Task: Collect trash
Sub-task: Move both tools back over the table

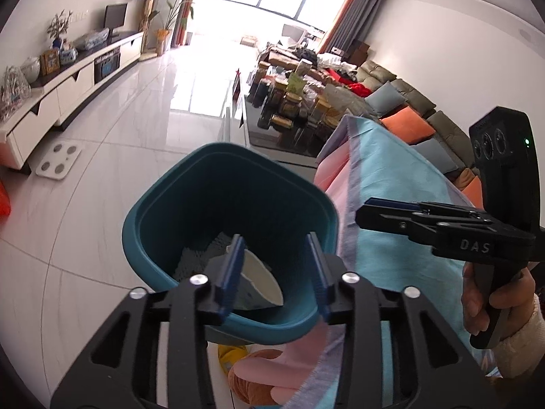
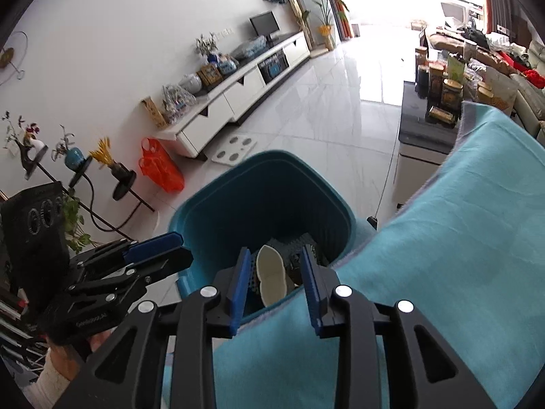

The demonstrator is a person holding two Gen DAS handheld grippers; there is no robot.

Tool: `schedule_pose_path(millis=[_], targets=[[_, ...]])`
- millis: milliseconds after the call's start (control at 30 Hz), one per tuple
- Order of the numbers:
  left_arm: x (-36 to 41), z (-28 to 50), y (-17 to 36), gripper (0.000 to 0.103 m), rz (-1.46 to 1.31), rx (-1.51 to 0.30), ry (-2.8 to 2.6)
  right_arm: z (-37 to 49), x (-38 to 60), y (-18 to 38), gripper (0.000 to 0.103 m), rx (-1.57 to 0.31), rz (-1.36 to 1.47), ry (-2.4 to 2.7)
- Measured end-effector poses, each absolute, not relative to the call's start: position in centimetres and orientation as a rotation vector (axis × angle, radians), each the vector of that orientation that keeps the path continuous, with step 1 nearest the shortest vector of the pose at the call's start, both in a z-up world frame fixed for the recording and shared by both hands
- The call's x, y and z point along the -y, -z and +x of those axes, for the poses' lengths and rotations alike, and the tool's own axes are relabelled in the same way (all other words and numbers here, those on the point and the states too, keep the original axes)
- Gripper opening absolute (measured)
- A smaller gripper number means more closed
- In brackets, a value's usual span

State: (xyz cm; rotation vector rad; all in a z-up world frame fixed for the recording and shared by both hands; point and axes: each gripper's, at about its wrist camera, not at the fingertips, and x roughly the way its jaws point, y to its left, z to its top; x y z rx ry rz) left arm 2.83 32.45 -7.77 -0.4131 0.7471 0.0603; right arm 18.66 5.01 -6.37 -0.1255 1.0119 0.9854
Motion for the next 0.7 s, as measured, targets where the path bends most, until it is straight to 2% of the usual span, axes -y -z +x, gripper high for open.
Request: schedule_pose_path(millis=[133,233,500,700], targets=[[-30.3,1.9,5.8,0.052,-0.360,-0.699,-0.021,17.5,-1.7,4.5,0.031,-0.946,-0.094,-0.987],[-28.0,1.4,4.5,0.059,-0.318,-0.664,0.030,16.7,1.6,2.9,0.037,-0.890,-0.066,-0.969],[-19.0,1.5,2.7,0.066,-0.210,-0.626,0.207,14.8,12.2,0.5,0.041,-0.789,0.030,-0.852],[-10.0,3.0,3.2,0.066,-0.126,-0.667,0.393,13.6,20.6,0.1,0.043,-0.746,0.081,-0.711]])
